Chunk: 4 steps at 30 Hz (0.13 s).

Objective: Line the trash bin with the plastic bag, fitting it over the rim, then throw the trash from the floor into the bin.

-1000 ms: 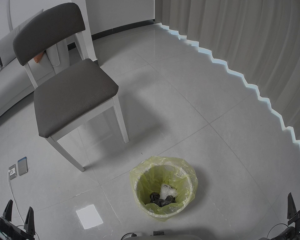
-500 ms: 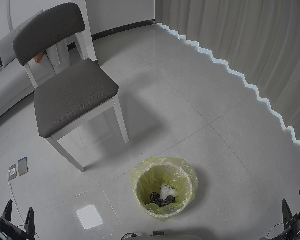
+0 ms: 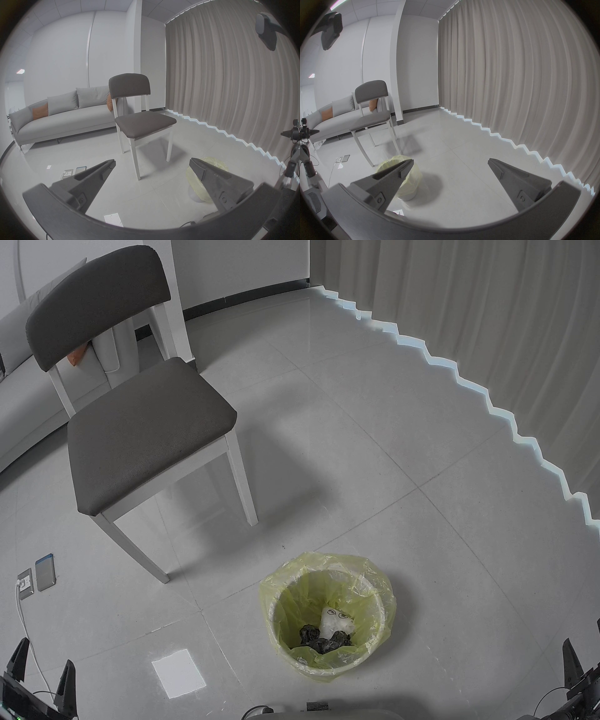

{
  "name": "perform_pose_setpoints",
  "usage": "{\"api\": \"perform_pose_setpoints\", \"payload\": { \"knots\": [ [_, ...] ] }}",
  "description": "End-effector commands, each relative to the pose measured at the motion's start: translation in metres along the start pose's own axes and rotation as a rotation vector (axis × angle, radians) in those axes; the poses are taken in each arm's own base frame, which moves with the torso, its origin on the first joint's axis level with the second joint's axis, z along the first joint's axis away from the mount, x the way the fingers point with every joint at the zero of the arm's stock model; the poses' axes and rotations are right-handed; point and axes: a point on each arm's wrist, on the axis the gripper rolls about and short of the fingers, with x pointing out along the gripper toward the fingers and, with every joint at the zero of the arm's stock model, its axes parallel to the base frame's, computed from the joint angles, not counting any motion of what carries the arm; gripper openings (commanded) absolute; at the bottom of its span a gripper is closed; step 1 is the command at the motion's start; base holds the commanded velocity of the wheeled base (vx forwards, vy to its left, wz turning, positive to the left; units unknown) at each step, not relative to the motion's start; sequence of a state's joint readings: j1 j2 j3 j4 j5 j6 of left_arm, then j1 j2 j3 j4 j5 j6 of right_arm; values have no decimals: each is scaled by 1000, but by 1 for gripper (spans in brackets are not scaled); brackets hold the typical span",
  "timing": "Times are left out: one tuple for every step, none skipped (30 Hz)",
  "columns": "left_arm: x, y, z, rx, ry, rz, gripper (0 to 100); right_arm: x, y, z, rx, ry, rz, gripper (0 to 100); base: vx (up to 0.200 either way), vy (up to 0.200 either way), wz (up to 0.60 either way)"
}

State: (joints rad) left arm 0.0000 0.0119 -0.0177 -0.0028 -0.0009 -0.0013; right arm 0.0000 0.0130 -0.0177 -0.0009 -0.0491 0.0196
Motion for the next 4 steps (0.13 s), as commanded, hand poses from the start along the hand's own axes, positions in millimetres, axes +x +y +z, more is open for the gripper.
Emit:
{"api": "perform_pose_setpoints", "payload": {
  "knots": [
    [0, 0, -5, 3, 5, 1, 100, 1, 0, -5, 3, 10, 0, 100, 0, 0, 0],
    [0, 0, -5, 3, 5, -1, 100, 1, 0, -5, 3, 10, 0, 100, 0, 0, 0],
    [0, 0, -5, 3, 5, -1, 100, 1, 0, -5, 4, 10, 0, 100, 0, 0, 0],
    [0, 0, -5, 3, 5, -1, 100, 1, 0, -5, 6, 10, 0, 100, 0, 0, 0]
  ]
}}
